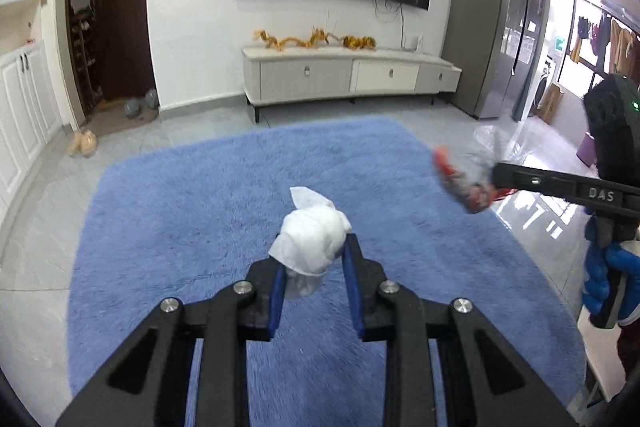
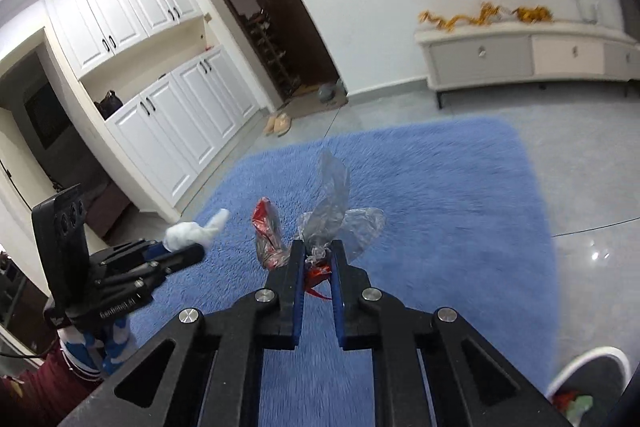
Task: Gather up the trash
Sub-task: 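Carry the tissue and red wrapper over the bin and open both grippers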
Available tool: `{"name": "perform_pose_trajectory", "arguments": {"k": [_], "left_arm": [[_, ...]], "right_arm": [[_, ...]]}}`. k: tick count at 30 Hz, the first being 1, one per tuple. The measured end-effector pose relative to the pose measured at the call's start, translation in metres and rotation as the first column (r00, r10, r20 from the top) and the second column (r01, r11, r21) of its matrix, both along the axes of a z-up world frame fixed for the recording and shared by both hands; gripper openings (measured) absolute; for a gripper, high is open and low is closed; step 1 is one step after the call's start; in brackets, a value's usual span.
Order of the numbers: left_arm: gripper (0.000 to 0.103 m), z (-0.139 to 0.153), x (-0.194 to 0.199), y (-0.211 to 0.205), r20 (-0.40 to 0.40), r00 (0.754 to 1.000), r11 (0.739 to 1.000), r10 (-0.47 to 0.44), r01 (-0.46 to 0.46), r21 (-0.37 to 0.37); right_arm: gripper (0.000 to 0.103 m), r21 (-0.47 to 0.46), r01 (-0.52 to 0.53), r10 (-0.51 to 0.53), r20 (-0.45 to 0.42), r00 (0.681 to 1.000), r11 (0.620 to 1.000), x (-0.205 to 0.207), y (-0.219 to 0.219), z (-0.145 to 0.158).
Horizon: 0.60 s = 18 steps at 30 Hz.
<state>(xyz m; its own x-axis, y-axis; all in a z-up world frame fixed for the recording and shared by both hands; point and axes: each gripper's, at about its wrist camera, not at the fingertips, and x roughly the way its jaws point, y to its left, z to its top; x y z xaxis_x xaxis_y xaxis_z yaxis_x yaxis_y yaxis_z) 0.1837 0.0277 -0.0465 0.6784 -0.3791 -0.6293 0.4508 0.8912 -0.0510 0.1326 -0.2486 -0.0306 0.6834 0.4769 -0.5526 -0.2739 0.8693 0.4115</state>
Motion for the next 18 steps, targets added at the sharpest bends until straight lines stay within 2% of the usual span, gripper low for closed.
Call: {"name": "perform_pose_trajectory", "arguments": {"k": [9, 18], "left_arm": [[0.025, 0.065, -0.083, -0.034, 0.161, 0.987, 0.999, -0.011, 0.005, 0.035], [0.025, 0.099, -0.139, -0.091, 0.258, 0.963, 0.995, -0.075, 0.055, 0.086]], "right_arm": [[0.011, -0.045, 0.168, -0.161, 0.129, 0.978, 0.985, -0.111, -0.065, 0.053], [0.011, -0.032, 0.311, -0.298, 0.215, 0.930, 0.950, -0.190, -0.122, 0.078]]}}
